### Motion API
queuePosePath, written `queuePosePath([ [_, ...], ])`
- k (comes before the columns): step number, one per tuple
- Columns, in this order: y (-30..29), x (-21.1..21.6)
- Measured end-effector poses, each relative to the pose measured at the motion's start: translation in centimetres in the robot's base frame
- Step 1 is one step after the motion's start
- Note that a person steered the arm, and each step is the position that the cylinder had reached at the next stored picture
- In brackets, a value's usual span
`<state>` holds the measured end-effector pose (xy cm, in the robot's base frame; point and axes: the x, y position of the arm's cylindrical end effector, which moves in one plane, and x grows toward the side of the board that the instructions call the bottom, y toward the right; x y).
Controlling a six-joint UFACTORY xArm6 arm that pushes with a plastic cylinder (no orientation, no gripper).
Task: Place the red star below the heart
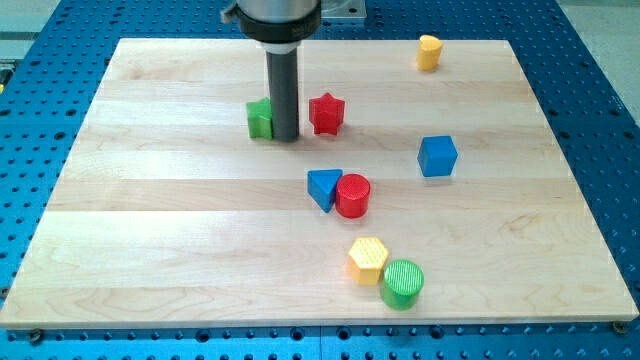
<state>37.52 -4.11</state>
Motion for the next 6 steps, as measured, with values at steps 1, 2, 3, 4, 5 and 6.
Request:
queuePosePath([
  [1, 5.9, -1.6],
  [2, 13.5, -3.6],
  [3, 8.6, 1.0],
  [4, 11.1, 2.1],
  [5, 14.2, 0.0],
  [6, 15.3, -2.3],
])
